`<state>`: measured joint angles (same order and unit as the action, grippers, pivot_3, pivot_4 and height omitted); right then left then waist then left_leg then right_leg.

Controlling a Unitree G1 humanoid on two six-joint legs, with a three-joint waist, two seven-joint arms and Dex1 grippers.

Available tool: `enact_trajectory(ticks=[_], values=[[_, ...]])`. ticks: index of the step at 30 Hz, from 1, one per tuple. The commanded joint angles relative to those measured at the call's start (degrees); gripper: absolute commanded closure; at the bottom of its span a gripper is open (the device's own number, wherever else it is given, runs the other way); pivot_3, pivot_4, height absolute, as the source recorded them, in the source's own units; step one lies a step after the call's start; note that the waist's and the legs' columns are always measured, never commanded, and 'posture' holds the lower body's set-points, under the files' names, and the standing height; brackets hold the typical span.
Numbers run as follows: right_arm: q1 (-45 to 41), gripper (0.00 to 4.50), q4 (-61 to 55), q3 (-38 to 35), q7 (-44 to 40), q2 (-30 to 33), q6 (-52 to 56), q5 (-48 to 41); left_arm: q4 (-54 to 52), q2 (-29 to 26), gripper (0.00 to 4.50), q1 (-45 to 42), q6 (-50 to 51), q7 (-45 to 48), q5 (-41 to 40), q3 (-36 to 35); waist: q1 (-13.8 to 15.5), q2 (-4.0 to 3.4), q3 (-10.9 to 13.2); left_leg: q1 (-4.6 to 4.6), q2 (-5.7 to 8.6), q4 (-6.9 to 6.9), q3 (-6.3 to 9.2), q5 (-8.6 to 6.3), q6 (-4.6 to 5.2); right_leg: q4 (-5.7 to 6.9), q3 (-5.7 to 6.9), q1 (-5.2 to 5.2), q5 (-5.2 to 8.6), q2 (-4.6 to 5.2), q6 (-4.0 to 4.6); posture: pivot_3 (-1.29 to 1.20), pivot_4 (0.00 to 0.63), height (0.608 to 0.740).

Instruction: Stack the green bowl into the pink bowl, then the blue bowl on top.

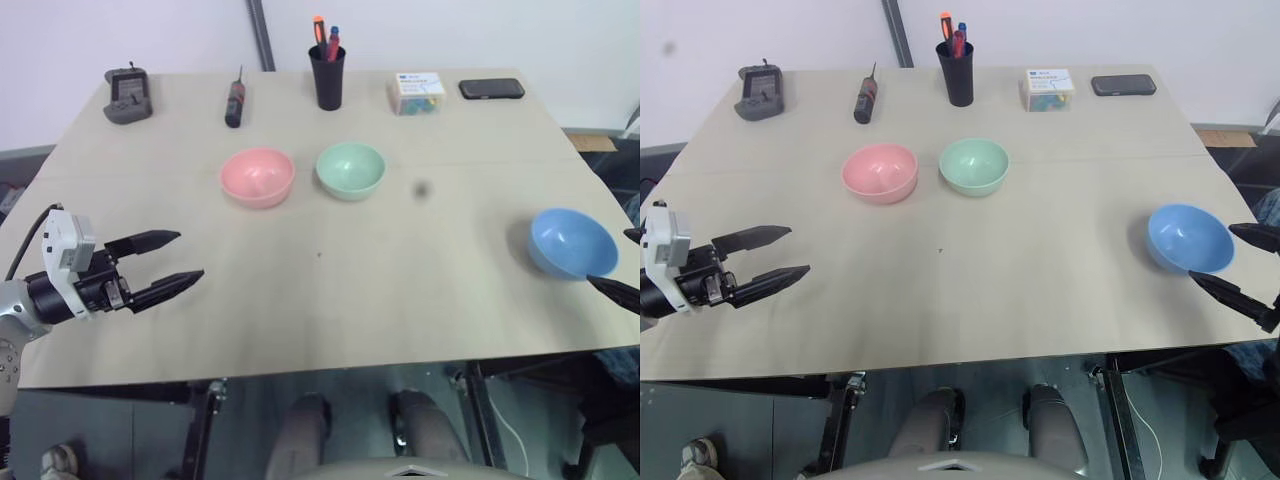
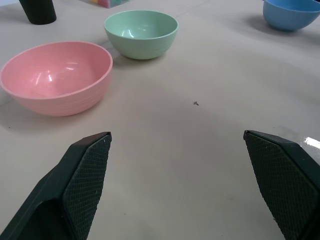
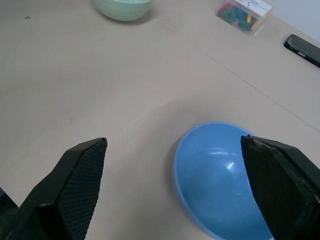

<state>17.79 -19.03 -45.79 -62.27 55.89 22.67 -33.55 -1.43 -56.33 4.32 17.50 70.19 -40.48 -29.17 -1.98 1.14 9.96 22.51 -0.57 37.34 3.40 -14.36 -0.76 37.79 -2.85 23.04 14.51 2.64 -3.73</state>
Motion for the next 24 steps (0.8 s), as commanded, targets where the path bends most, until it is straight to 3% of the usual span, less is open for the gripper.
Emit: enact_trajectory(ticks=[1,8,13,16,19,24], values=[[-0.6,0.01,-0.6,-1.8,-0.1,0.3,0.0,-0.3,0.6,-0.1,0.00,-2.8,-0.6,0.1,0.4,-1.0,0.0,0.00,0.0,0.00,0.00,0.00,0.00,0.00,0.00,0.00,0.00,0.00,0.00,0.00,0.00,0.00,0.150,0.740],[-2.3,0.01,-1.1,0.7,1.0,-0.5,-0.6,0.7,1.3,1.2,0.00,-7.2,-0.9,-1.8,3.1,1.4,0.1,0.03,0.0,-0.01,0.02,0.04,0.00,0.00,0.00,0.03,-0.01,-0.01,-0.01,-0.01,-0.01,0.00,0.150,0.740],[-7.3,0.01,-4.0,4.5,2.2,-2.4,-1.0,-2.7,-3.0,1.3,0.00,-11.5,-1.6,-13.8,13.0,5.7,0.0,0.05,0.0,-0.01,0.01,0.02,0.02,0.00,0.00,0.02,0.00,-0.01,-0.01,-0.01,-0.02,0.00,0.150,0.740],[-11.4,0.01,-7.8,11.3,4.2,-4.4,-0.7,-3.8,-4.1,0.4,0.00,-17.8,-0.6,-18.9,18.6,10.6,0.1,0.12,0.0,-0.03,0.02,0.07,0.05,0.00,0.00,0.07,0.00,-0.03,-0.03,-0.01,-0.03,0.00,0.150,0.740],[-16.6,0.01,-10.9,21.4,7.5,-8.1,-1.2,-2.4,-2.4,-4.5,0.00,-25.2,-1.8,-18.7,31.5,22.1,0.1,0.19,0.0,-0.03,0.03,0.10,0.15,0.01,0.00,0.14,0.08,-0.05,-0.03,-0.05,-0.03,0.00,0.150,0.740],[-25.6,0.01,-12.2,34.7,11.0,-13.5,-2.6,2.0,3.8,-2.0,0.00,-37.1,-3.8,-18.0,40.1,33.1,0.0,0.13,0.1,0.10,0.07,0.08,0.10,0.01,-0.01,0.10,0.02,0.06,-0.03,-0.06,-0.03,0.00,0.150,0.740]])
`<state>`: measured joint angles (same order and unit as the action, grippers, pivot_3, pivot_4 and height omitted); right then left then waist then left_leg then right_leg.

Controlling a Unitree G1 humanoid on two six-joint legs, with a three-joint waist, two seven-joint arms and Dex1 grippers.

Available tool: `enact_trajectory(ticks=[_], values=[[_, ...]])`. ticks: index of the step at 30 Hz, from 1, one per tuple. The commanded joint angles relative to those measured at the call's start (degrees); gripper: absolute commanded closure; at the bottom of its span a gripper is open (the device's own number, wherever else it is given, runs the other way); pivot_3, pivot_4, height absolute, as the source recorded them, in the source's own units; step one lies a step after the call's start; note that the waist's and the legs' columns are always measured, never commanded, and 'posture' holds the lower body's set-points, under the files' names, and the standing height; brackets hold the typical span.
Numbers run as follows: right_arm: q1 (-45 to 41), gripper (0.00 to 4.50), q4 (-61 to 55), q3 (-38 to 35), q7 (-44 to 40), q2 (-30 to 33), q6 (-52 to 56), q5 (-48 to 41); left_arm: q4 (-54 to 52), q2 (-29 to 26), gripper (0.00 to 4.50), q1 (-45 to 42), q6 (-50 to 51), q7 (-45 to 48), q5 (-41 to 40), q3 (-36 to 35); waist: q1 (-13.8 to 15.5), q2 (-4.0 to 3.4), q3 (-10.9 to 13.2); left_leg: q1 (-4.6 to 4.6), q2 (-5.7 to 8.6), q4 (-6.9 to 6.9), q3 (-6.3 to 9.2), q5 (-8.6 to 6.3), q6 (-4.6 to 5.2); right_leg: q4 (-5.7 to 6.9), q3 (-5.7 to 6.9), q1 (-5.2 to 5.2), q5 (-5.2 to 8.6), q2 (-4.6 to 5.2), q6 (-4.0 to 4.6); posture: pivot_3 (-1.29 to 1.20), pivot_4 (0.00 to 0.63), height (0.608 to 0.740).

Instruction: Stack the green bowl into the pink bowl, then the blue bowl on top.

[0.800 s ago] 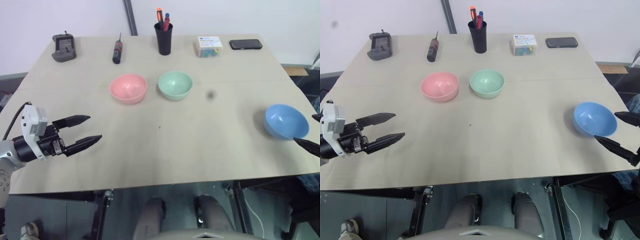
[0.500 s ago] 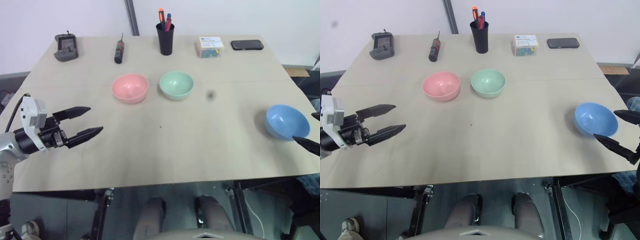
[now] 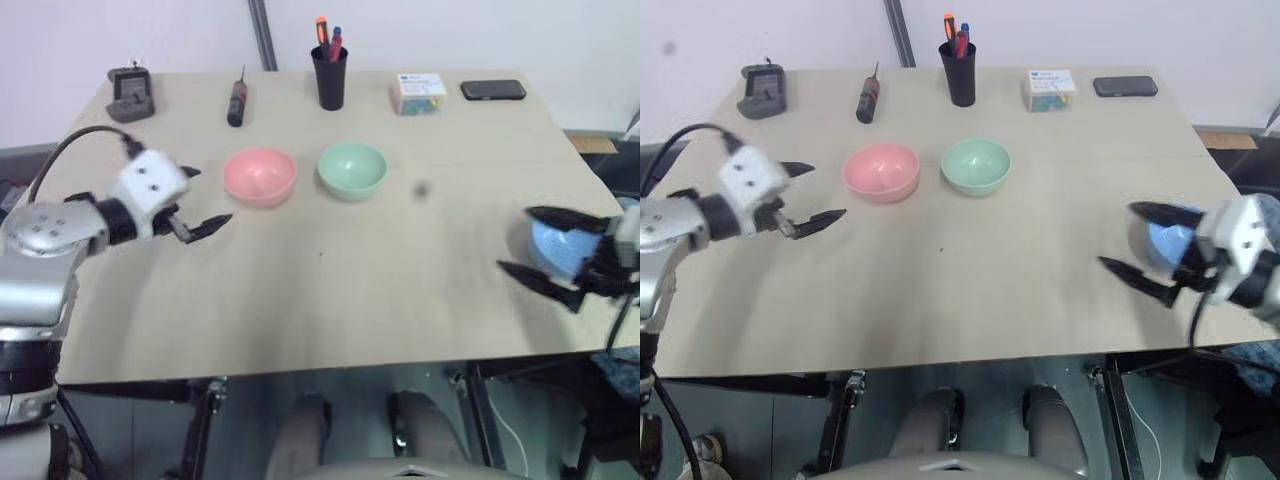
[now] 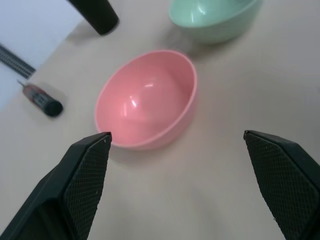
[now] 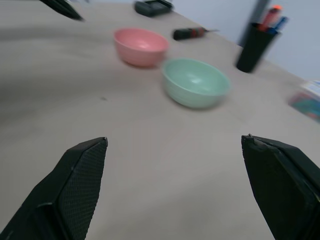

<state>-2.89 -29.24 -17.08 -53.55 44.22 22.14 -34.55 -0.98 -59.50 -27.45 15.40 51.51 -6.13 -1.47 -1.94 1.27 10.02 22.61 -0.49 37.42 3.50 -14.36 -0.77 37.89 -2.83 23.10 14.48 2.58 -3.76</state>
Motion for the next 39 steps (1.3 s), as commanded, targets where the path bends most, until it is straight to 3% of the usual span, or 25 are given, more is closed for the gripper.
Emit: enact_trajectory(ticks=[1,9,11,14,21,22,29,35,39], values=[[-6.2,0.01,-1.6,7.4,2.3,-2.2,-2.3,3.9,4.4,1.8,0.00,-7.2,-1.5,1.1,7.4,7.4,-0.1,-0.01,0.0,0.05,0.01,0.00,-0.01,0.00,0.00,0.01,-0.01,0.07,0.00,0.00,0.00,0.00,0.150,0.740],[-9.8,0.01,-2.2,8.3,2.6,-2.1,-1.6,3.6,11.6,6.4,0.00,-19.5,-0.2,5.7,17.3,17.9,0.1,0.04,0.0,0.43,0.04,0.01,0.09,0.00,0.00,0.02,0.09,0.35,0.00,0.01,0.01,0.00,0.150,0.740],[-9.5,0.00,-2.8,7.9,3.2,-2.1,-1.3,3.4,12.7,7.5,0.25,-20.8,-1.3,7.3,18.3,19.4,0.1,0.04,0.0,0.43,0.06,0.01,0.08,0.00,0.01,0.02,0.07,0.34,0.00,0.03,0.00,0.00,0.150,0.740],[-9.1,0.00,-3.3,7.8,3.8,-2.1,-1.0,3.3,14.5,8.8,1.22,-21.7,-3.0,8.1,20.2,20.9,-0.1,0.03,0.0,0.38,0.06,0.02,0.05,0.00,0.01,0.08,0.05,0.33,0.00,0.04,0.00,0.00,0.150,0.740],[-7.3,0.00,-4.5,7.4,4.8,-1.9,-1.0,3.6,18.8,11.8,4.19,-24.3,-3.7,9.2,23.4,22.7,-0.1,0.04,0.0,0.38,0.05,0.05,0.07,0.00,0.01,0.14,0.06,0.34,0.00,0.03,0.00,0.00,0.150,0.740],[-7.0,0.00,-4.5,7.2,5.0,-1.9,-1.1,3.7,19.0,12.1,4.36,-24.5,-3.6,9.3,23.6,22.6,-0.1,0.04,0.0,0.38,0.06,0.07,0.07,0.00,0.01,0.13,0.06,0.34,0.00,0.03,0.00,0.00,0.150,0.740],[-6.3,0.00,-4.5,7.3,5.8,-2.1,-1.9,4.3,13.5,11.5,4.36,-22.2,-2.5,12.2,20.5,19.5,-0.1,0.04,0.0,0.38,0.06,0.07,0.08,0.00,0.01,0.15,0.06,0.33,0.00,0.04,0.00,0.00,0.150,0.740],[-6.6,0.00,-3.7,7.4,5.9,-2.3,-2.5,4.9,-8.6,4.0,4.36,-9.1,0.1,24.8,6.1,12.7,-0.5,0.02,0.0,0.34,-0.01,0.01,-0.06,-0.01,0.01,0.12,-0.09,0.36,0.00,0.04,0.01,0.00,0.150,0.740],[-6.4,0.00,-3.1,7.1,5.7,-2.1,-2.9,5.2,-16.8,1.5,4.36,-3.6,1.9,28.2,-0.5,10.4,-0.1,0.02,0.0,0.32,-0.01,0.04,-0.01,0.00,0.01,0.16,0.00,0.33,0.00,0.04,0.01,0.00,0.150,0.740]])
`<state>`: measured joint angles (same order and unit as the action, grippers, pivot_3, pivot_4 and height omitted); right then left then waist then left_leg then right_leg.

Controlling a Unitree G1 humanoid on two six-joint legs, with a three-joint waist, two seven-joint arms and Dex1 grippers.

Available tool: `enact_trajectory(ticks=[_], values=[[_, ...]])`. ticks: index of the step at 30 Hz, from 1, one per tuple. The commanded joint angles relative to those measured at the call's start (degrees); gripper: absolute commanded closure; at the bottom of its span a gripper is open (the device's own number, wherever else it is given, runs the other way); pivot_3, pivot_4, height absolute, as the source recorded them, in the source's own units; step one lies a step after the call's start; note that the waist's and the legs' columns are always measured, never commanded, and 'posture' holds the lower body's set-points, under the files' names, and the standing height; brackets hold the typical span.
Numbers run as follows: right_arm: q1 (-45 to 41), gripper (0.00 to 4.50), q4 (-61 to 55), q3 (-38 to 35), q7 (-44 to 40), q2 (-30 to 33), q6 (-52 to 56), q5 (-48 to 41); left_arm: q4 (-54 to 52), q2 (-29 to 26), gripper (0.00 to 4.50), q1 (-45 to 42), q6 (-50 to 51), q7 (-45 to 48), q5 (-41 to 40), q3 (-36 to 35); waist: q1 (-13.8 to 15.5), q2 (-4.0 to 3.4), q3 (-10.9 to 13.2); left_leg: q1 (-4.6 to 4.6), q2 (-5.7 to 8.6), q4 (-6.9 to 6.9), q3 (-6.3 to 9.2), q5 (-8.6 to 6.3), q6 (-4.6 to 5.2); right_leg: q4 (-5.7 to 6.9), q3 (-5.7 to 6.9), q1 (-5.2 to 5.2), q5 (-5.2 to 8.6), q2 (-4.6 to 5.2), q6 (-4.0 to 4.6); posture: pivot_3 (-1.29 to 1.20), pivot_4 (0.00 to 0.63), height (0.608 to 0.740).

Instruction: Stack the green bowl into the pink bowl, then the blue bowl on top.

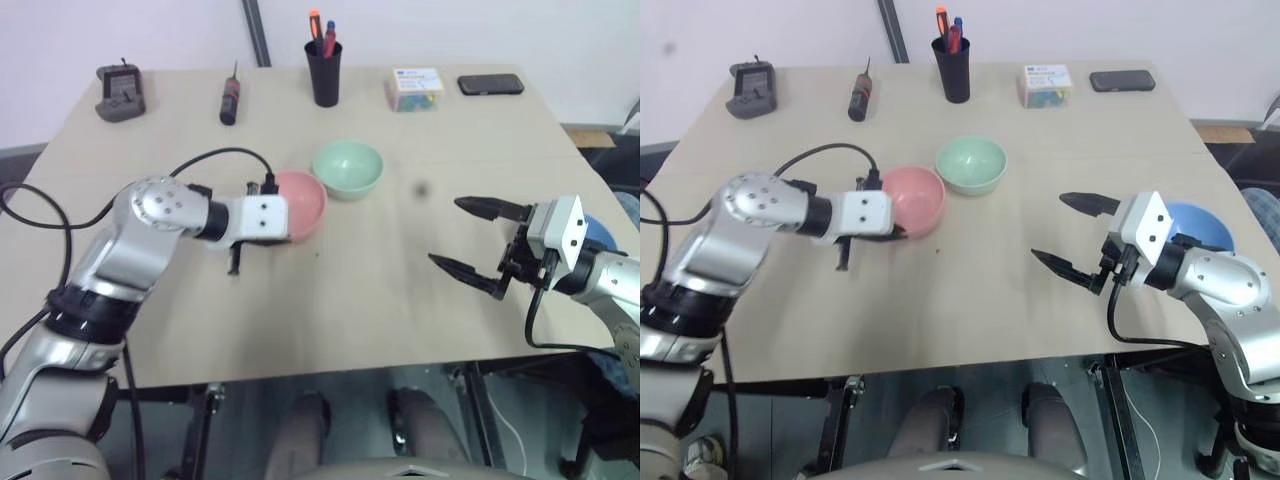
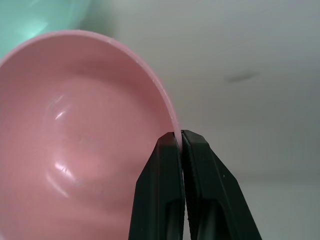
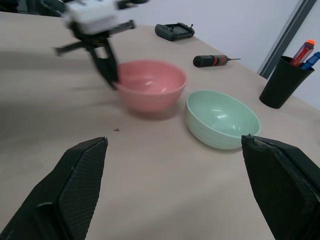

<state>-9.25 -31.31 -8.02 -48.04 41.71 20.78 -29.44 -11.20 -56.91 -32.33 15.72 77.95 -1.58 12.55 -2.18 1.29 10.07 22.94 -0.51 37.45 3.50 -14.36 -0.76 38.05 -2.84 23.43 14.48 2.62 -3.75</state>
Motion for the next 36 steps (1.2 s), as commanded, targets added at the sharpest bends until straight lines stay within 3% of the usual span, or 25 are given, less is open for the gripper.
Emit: enact_trajectory(ticks=[1,2,5,12,14,17,20,23,26,28,36], values=[[0.0,0.00,-1.0,-1.9,0.2,0.4,-1.5,0.1,-7.5,-0.5,4.36,1.6,2.4,1.3,-5.7,-3.4,0.4,0.00,0.0,-0.01,0.01,0.02,0.02,0.00,0.00,0.01,0.01,-0.02,0.00,0.00,0.00,0.00,0.150,0.740],[-0.1,0.00,-0.9,-1.8,0.2,0.4,-1.5,0.1,-8.1,0.3,4.36,1.5,3.2,0.8,-6.0,-2.8,0.7,0.00,0.0,-0.04,0.02,0.08,0.05,0.00,0.00,0.02,0.04,-0.08,0.00,0.00,-0.01,0.00,0.150,0.740],[0.0,0.00,-1.3,-1.7,0.3,0.5,-1.2,0.0,-9.4,2.4,3.57,1.8,2.7,0.8,-6.9,-0.4,1.0,0.00,0.0,-0.06,0.03,0.24,0.04,0.00,0.00,0.03,0.04,-0.14,0.00,-0.01,-0.01,0.00,0.150,0.740],[0.6,0.00,-1.4,-1.7,0.1,1.1,-1.2,0.1,-9.6,4.0,0.56,0.7,4.4,-0.4,-7.5,-0.5,1.1,0.00,0.0,-0.06,0.00,0.33,0.05,0.00,0.00,0.07,0.03,-0.15,-0.01,-0.05,-0.01,0.00,0.150,0.740],[0.0,0.00,-0.5,-0.3,0.4,1.0,-2.3,2.1,-9.8,4.5,0.12,0.4,6.8,-2.6,-8.9,-3.1,1.1,0.00,0.0,-0.07,0.00,0.33,0.05,0.00,0.00,0.08,0.03,-0.15,-0.01,-0.06,-0.01,0.00,0.150,0.740],[-1.7,0.00,2.4,1.9,0.4,1.1,-4.5,6.1,-11.1,2.1,0.12,1.4,11.6,-3.3,-10.5,-5.5,1.0,0.00,0.0,-0.06,-0.01,0.35,0.05,0.00,0.00,0.08,0.03,-0.15,-0.01,-0.06,-0.01,0.00,0.150,0.740],[-9.2,0.00,14.0,8.0,0.9,0.7,-12.0,16.7,-14.4,0.5,0.12,6.7,18.5,-3.8,-18.6,-14.1,0.1,-0.03,0.0,-0.11,-0.03,0.37,-0.03,0.00,0.00,0.09,-0.02,-0.15,0.00,-0.07,-0.02,0.00,0.150,0.740],[-17.5,0.00,25.5,13.1,-0.4,-1.6,-19.2,22.4,-16.5,2.8,0.12,11.8,14.7,-8.7,-19.4,-20.7,-0.4,-0.07,0.1,-0.18,-0.06,0.37,-0.14,0.00,0.00,0.09,-0.12,-0.14,-0.01,-0.07,-0.02,0.00,0.150,0.740],[-28.2,0.00,40.5,20.1,-2.5,-6.0,-29.2,29.3,-14.9,9.4,0.12,15.9,19.1,-12.5,-29.9,-28.8,-0.3,-0.08,0.1,-0.20,-0.08,0.37,-0.08,0.00,0.00,0.22,-0.09,-0.12,-0.01,-0.10,0.00,0.00,0.150,0.740],[-35.7,0.00,51.5,24.4,-2.9,-10.4,-35.8,33.3,-14.1,11.7,0.12,19.6,16.4,-14.1,-30.2,-32.6,-0.9,-0.08,0.1,-0.16,-0.09,0.39,-0.10,0.00,0.00,0.30,-0.12,-0.05,-0.02,-0.11,0.01,0.00,0.150,0.740],[-54.7,0.00,85.0,31.7,3.1,-22.2,-52.8,44.8,-15.2,11.4,0.12,29.9,17.0,-15.4,-36.4,-42.1,-1.4,-0.08,0.1,-0.12,0.05,0.35,-0.12,0.00,-0.02,0.36,-0.18,0.03,-0.02,0.05,0.03,0.00,0.150,0.740]])
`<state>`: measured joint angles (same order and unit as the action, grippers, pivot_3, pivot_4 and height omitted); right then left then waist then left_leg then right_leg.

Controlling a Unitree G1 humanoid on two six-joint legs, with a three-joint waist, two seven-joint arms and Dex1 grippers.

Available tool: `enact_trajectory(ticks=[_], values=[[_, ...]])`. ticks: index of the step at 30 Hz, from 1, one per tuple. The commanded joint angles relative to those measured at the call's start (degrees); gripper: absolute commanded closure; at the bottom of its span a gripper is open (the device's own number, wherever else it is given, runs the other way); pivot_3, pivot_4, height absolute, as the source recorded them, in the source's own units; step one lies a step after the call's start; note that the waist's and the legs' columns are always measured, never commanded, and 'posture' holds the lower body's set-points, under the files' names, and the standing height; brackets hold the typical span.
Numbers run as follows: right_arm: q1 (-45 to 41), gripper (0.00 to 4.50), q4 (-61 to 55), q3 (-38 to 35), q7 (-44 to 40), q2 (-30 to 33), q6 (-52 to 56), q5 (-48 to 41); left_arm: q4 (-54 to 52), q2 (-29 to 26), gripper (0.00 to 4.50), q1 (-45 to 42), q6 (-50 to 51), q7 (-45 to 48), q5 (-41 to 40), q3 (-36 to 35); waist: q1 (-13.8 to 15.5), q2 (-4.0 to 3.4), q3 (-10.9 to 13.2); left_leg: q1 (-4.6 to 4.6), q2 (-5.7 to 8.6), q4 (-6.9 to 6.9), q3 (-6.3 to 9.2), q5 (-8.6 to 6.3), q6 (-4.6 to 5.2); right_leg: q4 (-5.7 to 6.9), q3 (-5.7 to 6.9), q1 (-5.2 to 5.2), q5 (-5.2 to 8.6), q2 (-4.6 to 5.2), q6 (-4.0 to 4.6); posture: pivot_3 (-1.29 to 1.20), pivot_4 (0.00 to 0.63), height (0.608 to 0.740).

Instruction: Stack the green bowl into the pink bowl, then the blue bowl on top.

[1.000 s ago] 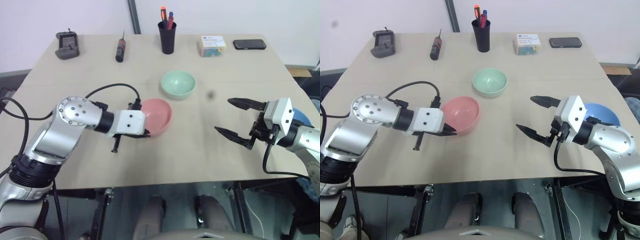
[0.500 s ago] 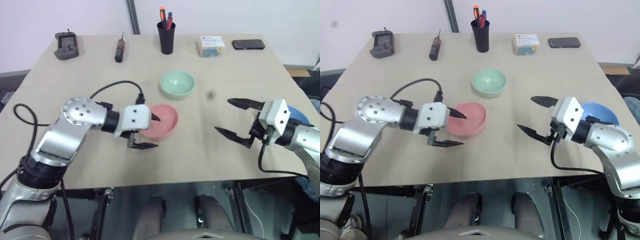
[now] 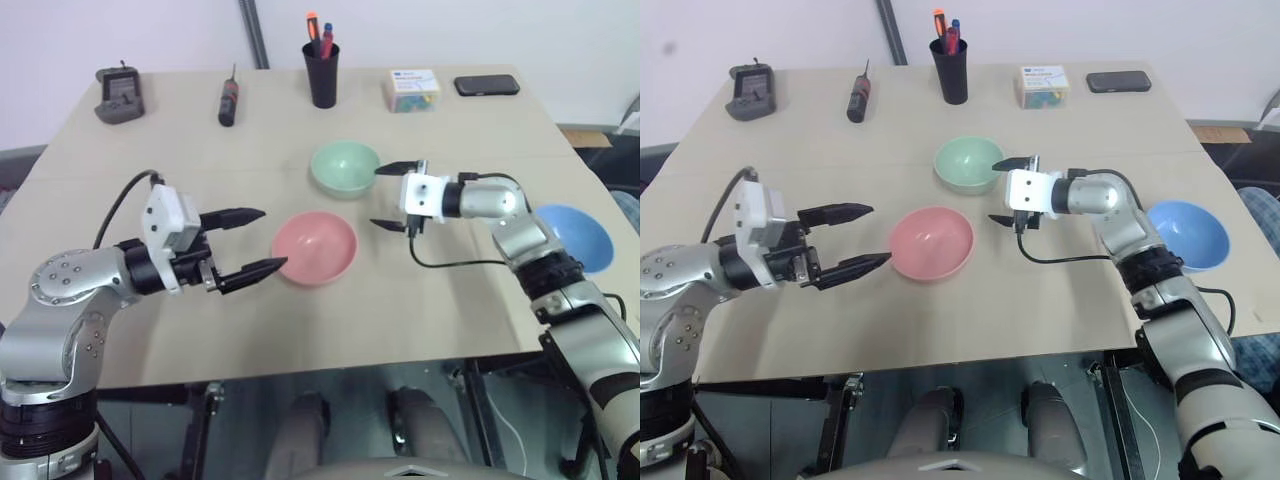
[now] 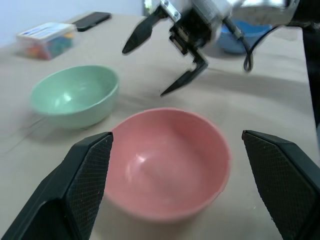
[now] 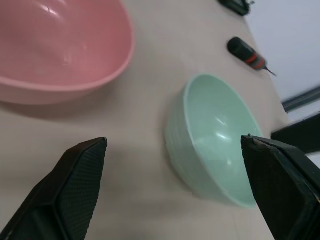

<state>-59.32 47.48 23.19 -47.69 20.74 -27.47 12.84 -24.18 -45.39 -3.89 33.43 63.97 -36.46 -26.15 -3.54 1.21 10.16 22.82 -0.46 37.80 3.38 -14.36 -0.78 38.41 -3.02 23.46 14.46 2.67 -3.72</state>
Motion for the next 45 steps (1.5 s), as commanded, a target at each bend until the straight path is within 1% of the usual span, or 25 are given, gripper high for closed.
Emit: enact_trajectory(ticks=[1,5,7,8,10,11,16,17,19,21,22,23,24,25,26,28,29,31,33,35,38,40,41,42,45], values=[[-6.3,0.00,9.2,0.9,3.7,-2.1,-5.5,3.6,-2.8,0.4,0.12,1.8,-0.8,-3.3,-1.4,-3.8,0.0,0.00,0.0,-0.01,0.01,-0.02,0.00,0.00,0.00,0.00,0.00,0.00,0.00,0.01,0.00,0.00,0.150,0.740],[-10.7,0.00,18.1,2.1,7.8,-4.4,-7.2,7.6,-4.7,0.8,0.12,4.0,-1.0,-5.7,-2.3,-3.9,0.1,-0.02,0.0,0.00,0.01,-0.05,0.15,0.01,-0.02,0.01,0.14,-0.01,0.00,0.00,0.01,0.00,0.150,0.740],[-12.2,0.52,21.4,2.6,10.2,-5.4,-7.0,9.5,-6.0,1.4,0.00,5.4,-1.7,-6.9,-2.4,-4.0,-0.2,-0.02,0.0,-0.08,0.03,-0.14,0.11,0.02,-0.03,0.04,0.02,0.00,0.00,0.01,0.02,0.00,0.150,0.740],[-12.7,0.62,22.5,2.8,11.0,-5.7,-7.0,10.2,-6.5,1.5,0.00,6.0,-2.0,-7.2,-2.6,-4.1,-0.3,-0.02,0.0,-0.10,0.03,-0.16,0.09,0.02,-0.04,0.03,0.01,0.00,0.00,0.01,0.02,0.00,0.150,0.740],[-13.5,1.67,24.2,2.8,11.8,-6.2,-7.1,11.2,-7.1,1.4,0.00,6.7,-2.5,-7.9,-2.7,-4.1,-0.3,-0.03,0.0,-0.10,0.02,-0.19,0.08,0.02,-0.05,0.03,0.02,0.02,0.00,0.01,0.02,0.00,0.150,0.740],[-13.6,1.94,24.8,2.8,12.1,-6.4,-7.1,11.7,-7.4,1.3,0.00,7.0,-2.6,-8.2,-2.8,-4.2,-0.3,-0.03,0.0,-0.10,0.02,-0.21,0.07,0.03,-0.05,0.03,0.03,0.02,0.00,0.00,0.02,0.00,0.150,0.740],[-14.3,4.23,26.0,2.6,14.0,-7.1,-7.6,13.8,-8.2,1.1,0.00,7.5,-2.8,-9.4,-3.6,-3.8,-0.4,-0.03,0.0,-0.10,0.03,-0.34,0.05,0.06,-0.11,0.08,0.00,0.12,0.00,0.00,0.03,0.00,0.150,0.740],[-14.4,4.46,25.9,2.6,14.5,-7.1,-7.8,14.1,-8.4,1.1,0.00,7.5,-2.8,-9.5,-3.9,-3.7,-0.4,-0.04,0.0,-0.10,0.02,-0.34,0.05,0.06,-0.11,0.08,0.00,0.12,0.00,0.00,0.03,0.00,0.150,0.740],[-14.9,4.46,25.3,2.0,14.4,-6.6,-9.0,14.0,-8.5,1.2,0.00,7.4,-3.4,-9.3,-4.3,-3.4,-0.5,-0.04,0.0,-0.10,0.03,-0.35,0.04,0.06,-0.11,0.07,-0.02,0.13,0.00,0.00,0.03,0.00,0.150,0.740],[-15.1,4.46,23.9,-0.2,11.4,-5.8,-10.4,11.3,-8.4,1.5,0.00,7.4,-5.3,-8.6,-3.7,-3.1,-0.4,-0.04,0.0,-0.09,0.03,-0.36,0.03,0.06,-0.11,0.06,-0.01,0.13,0.00,0.00,0.03,0.00,0.150,0.740],[-15.0,4.46,22.9,-1.5,8.8,-5.4,-11.4,9.3,-8.1,1.3,0.00,7.9,-6.6,-7.7,-3.0,-2.8,-0.4,-0.05,0.0,-0.09,0.03,-0.36,0.03,0.06,-0.11,0.06,-0.01,0.13,0.00,0.00,0.03,0.00,0.150,0.740],[-14.2,4.46,20.5,-3.4,3.3,-5.0,-12.9,5.4,-7.7,1.0,0.00,8.5,-7.5,-6.3,-2.6,-2.4,-0.4,-0.06,0.0,-0.09,0.03,-0.36,0.03,0.06,-0.11,0.06,-0.01,0.13,0.00,0.00,0.03,0.00,0.150,0.740],[-12.6,4.46,15.9,-5.5,-4.3,-4.7,-11.8,-0.4,-7.3,1.0,0.00,9.0,-7.8,-5.1,-3.5,-2.4,-0.4,-0.07,0.0,-0.08,0.03,-0.37,0.02,0.06,-0.11,0.02,-0.02,0.13,0.00,0.00,0.02,0.00,0.150,0.740],[-9.6,4.46,7.7,-6.8,-12.9,-3.9,-8.2,-7.6,-6.9,0.9,0.00,9.5,-7.7,-4.3,-4.3,-2.5,-0.4,-0.08,0.1,-0.08,0.03,-0.38,0.01,0.06,-0.10,0.00,-0.02,0.12,0.00,0.00,0.02,0.00,0.150,0.740],[-6.1,4.46,-2.6,-7.2,-19.5,-2.4,-3.0,-14.3,-6.3,0.9,0.00,9.8,-8.1,-3.4,-4.7,-2.6,-0.4,-0.08,0.0,-0.07,0.01,-0.39,0.03,0.05,-0.10,-0.01,-0.02,0.13,0.00,0.00,0.02,0.00,0.150,0.740],[0.2,4.46,-21.4,-6.8,-26.0,1.0,8.7,-22.6,-4.8,0.9,0.00,10.1,-9.3,-1.9,-4.7,-2.8,0.0,-0.10,0.0,-0.03,-0.08,-0.44,0.19,0.05,-0.09,-0.13,0.12,0.05,0.00,0.00,0.02,0.00,0.150,0.740],[2.8,4.46,-29.5,-6.6,-26.8,2.4,14.6,-25.2,-4.1,1.0,0.00,10.3,-10.1,-0.4,-5.1,-3.1,0.2,-0.11,0.0,0.00,-0.13,-0.48,0.30,0.04,-0.09,-0.25,0.20,0.01,0.00,0.01,0.02,0.00,0.150,0.740],[6.4,4.46,-40.8,-6.1,-25.5,4.4,22.8,-26.1,-3.1,0.4,0.00,11.1,-8.9,2.2,-8.0,-3.8,0.3,-0.12,0.1,0.03,-0.12,-0.52,0.44,0.04,-0.08,-0.32,0.22,0.02,0.00,0.03,0.02,0.00,0.150,0.740],[8.8,4.46,-47.9,-4.8,-24.9,4.9,29.4,-26.9,-2.2,-0.1,0.00,10.4,-8.5,3.0,-9.1,-3.6,0.3,-0.12,0.1,0.00,-0.10,-0.52,0.42,0.04,-0.08,-0.32,0.17,0.03,0.00,0.04,0.02,0.00,0.150,0.740],[10.1,4.46,-50.9,-3.7,-24.1,4.2,34.4,-27.3,-1.6,-0.7,0.00,9.2,-8.2,3.1,-9.8,-3.2,0.3,-0.12,0.1,-0.08,-0.08,-0.52,0.36,0.04,-0.07,-0.29,0.19,0.01,0.00,0.03,0.02,0.00,0.150,0.740],[11.0,3.59,-48.2,-2.1,-20.9,2.6,32.8,-22.5,-1.1,-1.3,0.00,7.9,-8.4,3.2,-9.6,-2.4,0.4,-0.11,0.1,-0.09,-0.08,-0.46,0.24,0.05,-0.08,-0.22,0.31,-0.01,-0.01,0.00,0.04,0.00,0.150,0.740],[11.3,2.86,-45.4,-2.2,-16.6,1.8,28.7,-18.2,-1.3,-1.6,0.00,6.9,-8.2,3.1,-9.8,-1.9,0.5,-0.11,0.0,-0.09,-0.07,-0.43,0.22,0.05,-0.09,-0.17,0.31,-0.01,-0.02,0.00,0.04,0.00,0.150,0.740],[11.4,2.38,-44.5,-2.8,-14.2,1.4,26.6,-16.6,-1.4,-1.7,0.00,6.5,-7.9,3.0,-10.2,-1.8,0.5,-0.11,0.0,-0.09,-0.06,-0.42,0.21,0.05,-0.09,-0.17,0.30,-0.01,-0.02,0.00,0.04,0.00,0.150,0.740],[12.2,2.03,-45.3,-3.9,-12.9,1.7,26.6,-16.5,-1.8,-1.8,0.00,6.2,-7.5,2.9,-10.7,-1.7,0.7,-0.11,0.1,-0.08,-0.04,-0.42,0.19,0.05,-0.09,-0.17,0.29,0.00,-0.02,0.00,0.04,0.00,0.150,0.740],[16.2,2.03,-51.4,-8.9,-10.8,4.1,32.6,-20.1,-3.1,-2.2,0.00,5.8,-6.4,3.0,-12.2,-0.9,1.3,-0.11,0.1,-0.04,-0.04,-0.42,0.20,0.05,-0.10,-0.23,0.29,0.00,-0.02,0.01,0.05,0.00,0.150,0.740]])
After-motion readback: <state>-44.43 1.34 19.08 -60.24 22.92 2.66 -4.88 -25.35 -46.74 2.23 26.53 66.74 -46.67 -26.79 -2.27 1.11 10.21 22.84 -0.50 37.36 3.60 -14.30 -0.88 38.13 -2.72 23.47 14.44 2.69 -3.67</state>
